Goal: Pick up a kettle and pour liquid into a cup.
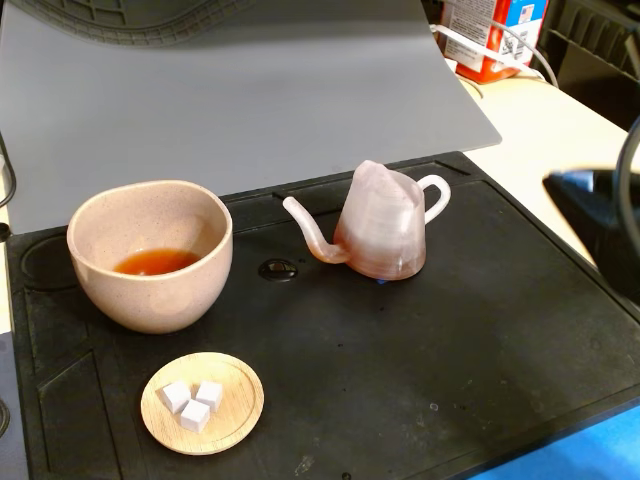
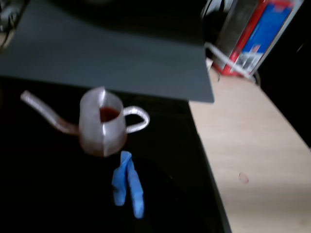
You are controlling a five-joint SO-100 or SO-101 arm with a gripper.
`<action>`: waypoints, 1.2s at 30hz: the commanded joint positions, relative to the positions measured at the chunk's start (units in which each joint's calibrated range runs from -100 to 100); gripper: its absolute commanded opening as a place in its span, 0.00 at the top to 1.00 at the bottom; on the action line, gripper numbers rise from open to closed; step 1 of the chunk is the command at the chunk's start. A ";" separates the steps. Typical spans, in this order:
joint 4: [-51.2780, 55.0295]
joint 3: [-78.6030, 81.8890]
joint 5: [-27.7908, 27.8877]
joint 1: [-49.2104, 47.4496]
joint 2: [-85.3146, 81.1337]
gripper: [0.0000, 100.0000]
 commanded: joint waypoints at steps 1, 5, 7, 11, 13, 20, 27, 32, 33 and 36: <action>13.36 0.20 -0.11 -0.13 -6.91 0.99; 29.44 0.20 -0.11 -0.13 -13.82 0.99; 36.71 0.20 -0.11 0.10 -16.29 0.99; 50.19 0.20 -0.06 -0.05 -20.30 0.99; 55.47 0.20 -0.06 -0.05 -20.90 0.99; 70.77 0.20 -0.06 -0.05 -21.07 0.99; 71.55 0.20 0.41 0.18 -21.07 0.99; 71.55 0.20 0.41 0.03 -21.07 0.99; 71.55 0.20 0.41 0.03 -21.07 0.99; 71.55 0.20 0.41 0.03 -21.07 0.99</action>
